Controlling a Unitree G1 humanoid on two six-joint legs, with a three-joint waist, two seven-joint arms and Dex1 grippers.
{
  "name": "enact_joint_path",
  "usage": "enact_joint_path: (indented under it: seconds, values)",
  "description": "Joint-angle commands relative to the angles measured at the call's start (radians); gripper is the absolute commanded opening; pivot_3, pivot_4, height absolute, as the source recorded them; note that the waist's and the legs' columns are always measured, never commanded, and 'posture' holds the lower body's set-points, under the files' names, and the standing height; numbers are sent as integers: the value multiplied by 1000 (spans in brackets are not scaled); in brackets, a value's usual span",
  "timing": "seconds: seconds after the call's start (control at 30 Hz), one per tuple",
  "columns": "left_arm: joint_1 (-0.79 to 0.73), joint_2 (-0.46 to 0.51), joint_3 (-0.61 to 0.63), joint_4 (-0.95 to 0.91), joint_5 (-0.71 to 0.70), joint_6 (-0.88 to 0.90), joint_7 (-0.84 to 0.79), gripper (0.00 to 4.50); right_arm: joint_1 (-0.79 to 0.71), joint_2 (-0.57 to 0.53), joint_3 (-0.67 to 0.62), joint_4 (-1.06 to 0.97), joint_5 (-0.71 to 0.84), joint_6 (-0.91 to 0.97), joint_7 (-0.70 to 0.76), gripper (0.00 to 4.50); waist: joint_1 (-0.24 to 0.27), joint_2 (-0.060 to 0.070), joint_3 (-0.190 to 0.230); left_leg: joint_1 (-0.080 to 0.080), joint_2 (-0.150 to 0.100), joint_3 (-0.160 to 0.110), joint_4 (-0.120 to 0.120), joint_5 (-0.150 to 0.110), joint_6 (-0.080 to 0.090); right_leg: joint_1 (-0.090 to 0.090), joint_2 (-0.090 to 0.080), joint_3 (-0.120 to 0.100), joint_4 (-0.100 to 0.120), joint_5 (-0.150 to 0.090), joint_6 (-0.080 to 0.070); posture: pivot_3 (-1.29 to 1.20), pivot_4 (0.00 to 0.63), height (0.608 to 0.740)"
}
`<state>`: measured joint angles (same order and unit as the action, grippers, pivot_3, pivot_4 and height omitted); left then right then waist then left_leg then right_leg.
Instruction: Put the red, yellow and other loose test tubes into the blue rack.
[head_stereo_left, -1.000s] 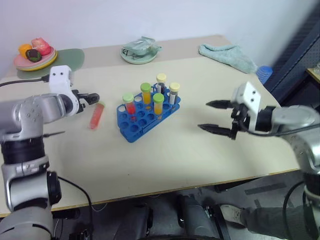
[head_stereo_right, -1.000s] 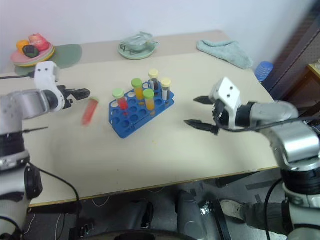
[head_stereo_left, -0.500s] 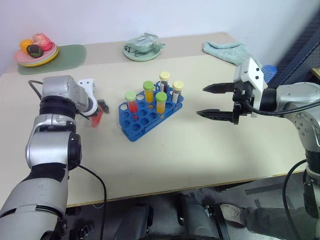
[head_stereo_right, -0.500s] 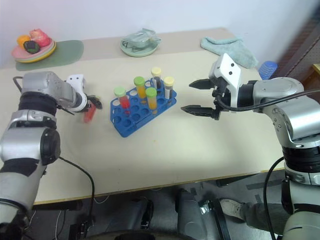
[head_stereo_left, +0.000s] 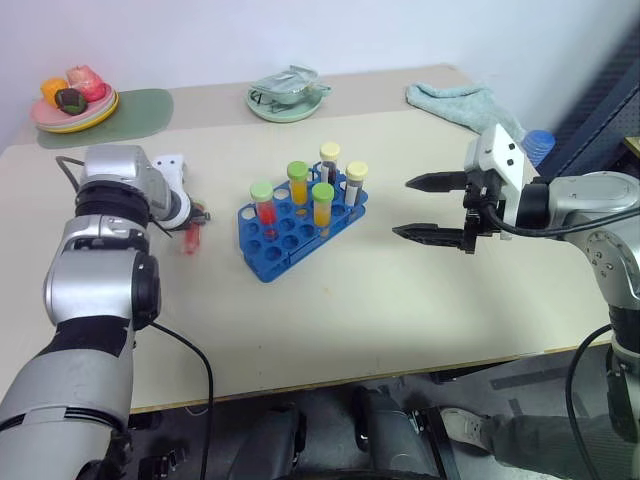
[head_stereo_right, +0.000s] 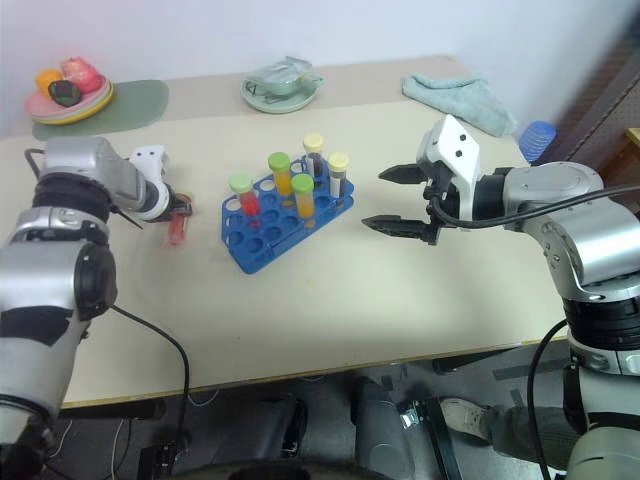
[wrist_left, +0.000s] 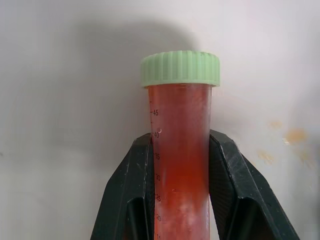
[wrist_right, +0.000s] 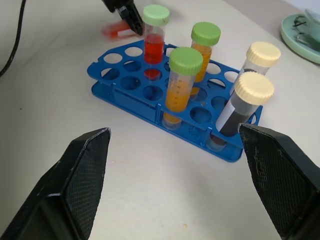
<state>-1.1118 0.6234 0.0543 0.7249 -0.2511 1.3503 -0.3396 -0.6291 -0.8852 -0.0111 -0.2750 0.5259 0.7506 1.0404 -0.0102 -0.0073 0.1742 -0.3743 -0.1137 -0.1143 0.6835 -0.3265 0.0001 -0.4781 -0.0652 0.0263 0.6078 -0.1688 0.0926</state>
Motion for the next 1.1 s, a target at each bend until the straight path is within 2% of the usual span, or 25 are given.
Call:
enact_joint_path:
  seconds: [0.03, 0.07, 0.13, 0.23, 0.3, 0.33, 0.43, 0.63, 0.9, 1.1]
  values:
    - [358, 50, 152, -663, -114, -181, -131, 815, 41, 12, -48, -55, 20, -18, -26, 4200, -9, 0, 0, 1, 0, 2, -1, 0, 1, -2, -1, 1, 1, 0, 0, 0, 150, 740]
    - [500, 45, 240, -822, -192, -287, -245, 815, 65, 26, -59, -68, 27, -25, -39, 4200, -11, 1, 0, 1, 0, 3, 0, 0, 1, -2, -1, 2, 3, 0, 0, 0, 150, 740]
    - [671, 45, 334, -980, -301, -401, -405, 815, 97, 49, -75, -84, 36, -40, -56, 4200, -3, -1, 0, 1, 1, 6, -1, -1, 1, -4, -1, 1, 2, 0, -1, 0, 150, 740]
    - [863, 69, 353, -1082, -276, -589, -487, 815, 179, 131, -114, -115, 50, -107, -96, 4200, 16, -2, 1, 2, 2, 5, 2, 1, -2, 0, -1, -2, -3, 3, -5, 0, 150, 740]
    - [920, 58, 344, -1089, -245, -742, -526, 815, 239, 145, -113, -139, 22, -138, -120, 4200, 29, 0, 0, 5, 4, 5, 1, 1, -2, 6, 1, -4, -9, 5, -8, 0, 150, 740]
    - [941, 50, 317, -1073, -191, -874, -540, 815, 272, 156, -110, -151, 9, -158, -135, 4200, 34, 0, 0, 8, 5, 4, 1, 0, 0, 11, 2, -6, -13, 6, -9, 0, 150, 740]
    - [928, -78, 289, -1070, -257, -986, -534, 815, 347, 200, -121, -179, 10, -189, -188, 4200, 46, 0, 0, 19, 5, 5, 0, -3, 6, 22, 2, -6, -15, 6, -8, 0, 150, 740]
    - [880, -221, 184, -1005, -310, -1074, -567, 815, 403, 227, -134, -222, 10, -193, -267, 4200, 47, 0, 0, 17, 6, 7, -1, -1, 2, 17, 2, -6, -14, 7, -7, 0, 150, 740]
    - [715, -353, 92, -733, -236, -1206, -518, 815, 470, 251, -153, -286, 11, -204, -350, 4200, 47, -1, 0, 17, 6, 8, 0, -1, 2, 18, 3, -6, -14, 7, -7, 0, 150, 740]
    - [646, -399, 53, -572, -233, -1245, -562, 815, 511, 269, -159, -346, 16, -196, -413, 4200, 47, -1, 0, 18, 6, 8, 0, -2, 2, 17, 3, -5, -14, 7, -6, 0, 150, 740]
